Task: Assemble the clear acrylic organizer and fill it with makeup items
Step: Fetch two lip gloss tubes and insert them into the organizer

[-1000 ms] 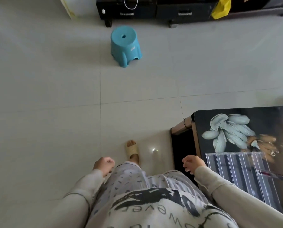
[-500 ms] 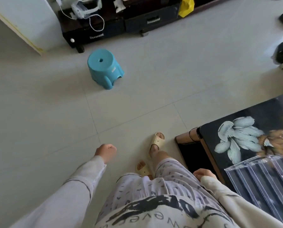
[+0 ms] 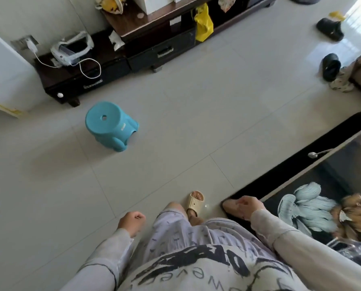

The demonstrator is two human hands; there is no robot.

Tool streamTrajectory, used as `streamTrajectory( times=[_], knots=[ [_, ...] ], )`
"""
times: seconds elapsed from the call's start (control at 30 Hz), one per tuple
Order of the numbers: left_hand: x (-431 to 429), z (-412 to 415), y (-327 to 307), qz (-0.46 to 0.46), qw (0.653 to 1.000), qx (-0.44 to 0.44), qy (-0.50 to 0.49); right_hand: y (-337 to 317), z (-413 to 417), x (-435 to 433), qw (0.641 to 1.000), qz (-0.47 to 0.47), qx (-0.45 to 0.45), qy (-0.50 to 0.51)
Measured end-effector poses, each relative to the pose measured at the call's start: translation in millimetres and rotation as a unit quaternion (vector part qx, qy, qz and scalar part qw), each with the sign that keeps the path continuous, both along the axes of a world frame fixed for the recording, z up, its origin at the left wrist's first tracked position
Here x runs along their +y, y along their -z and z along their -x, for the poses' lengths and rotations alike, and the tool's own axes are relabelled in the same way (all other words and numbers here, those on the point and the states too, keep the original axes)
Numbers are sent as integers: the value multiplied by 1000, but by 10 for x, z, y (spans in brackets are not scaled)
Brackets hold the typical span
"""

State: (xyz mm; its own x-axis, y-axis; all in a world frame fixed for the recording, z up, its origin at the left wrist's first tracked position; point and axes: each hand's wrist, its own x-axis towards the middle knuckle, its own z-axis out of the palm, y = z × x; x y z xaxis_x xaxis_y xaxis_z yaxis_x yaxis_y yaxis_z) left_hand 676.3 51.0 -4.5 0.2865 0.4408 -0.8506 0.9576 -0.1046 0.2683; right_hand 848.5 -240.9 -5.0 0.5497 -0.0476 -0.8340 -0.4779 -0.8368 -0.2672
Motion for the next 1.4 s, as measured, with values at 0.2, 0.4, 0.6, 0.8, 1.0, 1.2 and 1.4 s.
streamTrajectory(
  times=[0.2,0.4,0.6,0.8,1.0,1.2,1.4],
  knots=[
    [432,-677,-2,9,997,17,73,-140,-598,336,992,-49,-36,106],
    [927,-1840,12,9,987,7,162,-135,-958,561,977,-37,-30,210],
    [1216,-3201,-109,1,948,-4,317,-59,-1036,668,963,18,-3,271],
    [998,-4304,-237,-1,905,-31,423,47,-981,734,928,34,25,371],
    [477,-5050,-185,38,888,-30,457,132,-1297,576,882,32,29,468],
    [25,-5653,-28,36,872,-2,488,184,-2159,136,850,-4,6,526],
    [-343,-6181,-13,-3,875,53,481,16,-3160,-486,860,-40,-30,508]
  ],
)
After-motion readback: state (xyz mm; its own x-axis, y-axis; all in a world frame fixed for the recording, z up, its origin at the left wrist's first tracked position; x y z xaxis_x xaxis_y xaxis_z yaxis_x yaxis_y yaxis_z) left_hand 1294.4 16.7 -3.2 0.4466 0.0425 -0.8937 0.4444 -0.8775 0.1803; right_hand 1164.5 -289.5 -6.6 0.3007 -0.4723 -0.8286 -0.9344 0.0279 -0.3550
